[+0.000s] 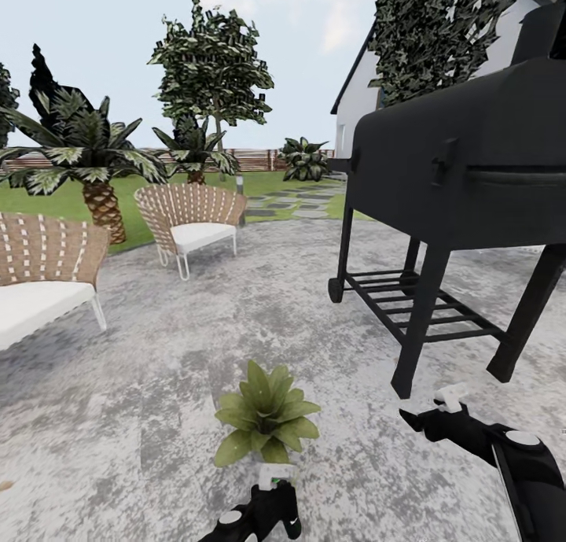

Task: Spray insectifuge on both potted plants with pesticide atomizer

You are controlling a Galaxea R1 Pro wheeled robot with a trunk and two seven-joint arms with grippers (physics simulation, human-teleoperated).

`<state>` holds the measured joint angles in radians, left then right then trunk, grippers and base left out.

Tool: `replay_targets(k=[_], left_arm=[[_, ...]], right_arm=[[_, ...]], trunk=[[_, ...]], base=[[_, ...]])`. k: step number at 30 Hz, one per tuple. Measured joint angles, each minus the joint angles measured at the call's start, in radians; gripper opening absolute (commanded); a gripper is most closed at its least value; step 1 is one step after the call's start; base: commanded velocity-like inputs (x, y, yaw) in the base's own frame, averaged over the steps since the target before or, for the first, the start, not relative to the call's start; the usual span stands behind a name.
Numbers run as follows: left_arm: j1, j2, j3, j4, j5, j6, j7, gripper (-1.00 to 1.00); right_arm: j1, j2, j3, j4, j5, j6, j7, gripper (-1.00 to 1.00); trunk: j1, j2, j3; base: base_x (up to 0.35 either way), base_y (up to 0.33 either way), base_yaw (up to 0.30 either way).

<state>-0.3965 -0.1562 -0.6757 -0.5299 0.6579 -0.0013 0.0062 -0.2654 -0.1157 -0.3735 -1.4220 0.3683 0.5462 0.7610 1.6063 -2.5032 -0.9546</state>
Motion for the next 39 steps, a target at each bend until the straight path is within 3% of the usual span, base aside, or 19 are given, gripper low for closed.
replay_targets(k=[2, 5, 6, 11, 19, 27, 32, 34, 37, 39], left_arm=[[0.002, -0.001, 0.000, 0.004, 0.004, -0.010, 0.008, -1.00], [0.002, 0.000, -0.001, 0.002, 0.105, -0.012, 0.010, -1.00], [0.002, 0.001, -0.001, 0.001, 0.117, -0.013, 0.004, -1.00], [0.002, 0.001, -0.025, 0.003, 0.126, -0.018, -0.011, -1.00], [0.002, 0.001, -0.027, 0.007, 0.127, -0.021, 0.002, -1.00], [0.004, -0.001, -0.025, 0.008, 0.135, -0.063, 0.019, -1.00], [0.005, -0.006, -0.026, 0.007, 0.144, -0.053, 0.049, -1.00], [0.005, -0.006, -0.027, 0.008, 0.178, -0.041, 0.082, -1.00], [0.005, -0.006, -0.027, 0.008, 0.257, 0.001, 0.100, -1.00], [0.005, -0.006, -0.027, 0.008, 0.283, 0.015, 0.104, -1.00]], right_arm=[[0.000, 0.004, 0.018, 0.001, 0.001, -0.001, 0.000, 1.00], [0.000, 0.005, 0.041, 0.001, 0.001, -0.003, 0.001, 1.00], [0.000, 0.005, 0.043, 0.002, 0.001, -0.004, 0.001, 1.00], [0.000, 0.005, 0.045, 0.002, 0.001, -0.011, 0.001, 1.00], [0.000, 0.005, 0.047, 0.002, 0.001, -0.014, 0.002, 1.00], [0.000, 0.005, 0.048, 0.001, 0.002, -0.014, 0.003, 1.00], [0.000, 0.006, 0.050, 0.002, 0.002, -0.014, 0.003, 1.00], [0.000, 0.006, 0.050, 0.002, 0.002, -0.014, 0.003, 1.00], [0.000, 0.006, 0.050, 0.002, 0.002, -0.014, 0.003, 1.00], [0.000, 0.006, 0.050, 0.001, 0.001, -0.014, 0.003, 1.00]], trunk=[[0.000, 0.000, 0.000], [0.000, 0.000, 0.000], [0.000, 0.000, 0.000], [0.000, 0.000, 0.000], [0.000, 0.000, 0.000], [0.000, 0.000, 0.000], [0.000, 0.000, 0.000], [0.000, 0.000, 0.000], [0.000, 0.000, 0.000], [0.000, 0.000, 0.000]], base=[[0.000, 0.000, -0.076], [0.000, 0.000, -0.012], [0.000, 0.000, -0.003], [0.058, -0.047, 0.000], [0.228, -0.220, 0.001], [0.080, -0.160, 0.201], [0.001, -0.002, 0.231], [0.000, 0.000, 0.231], [0.000, 0.000, 0.232], [0.000, 0.000, 0.232]])
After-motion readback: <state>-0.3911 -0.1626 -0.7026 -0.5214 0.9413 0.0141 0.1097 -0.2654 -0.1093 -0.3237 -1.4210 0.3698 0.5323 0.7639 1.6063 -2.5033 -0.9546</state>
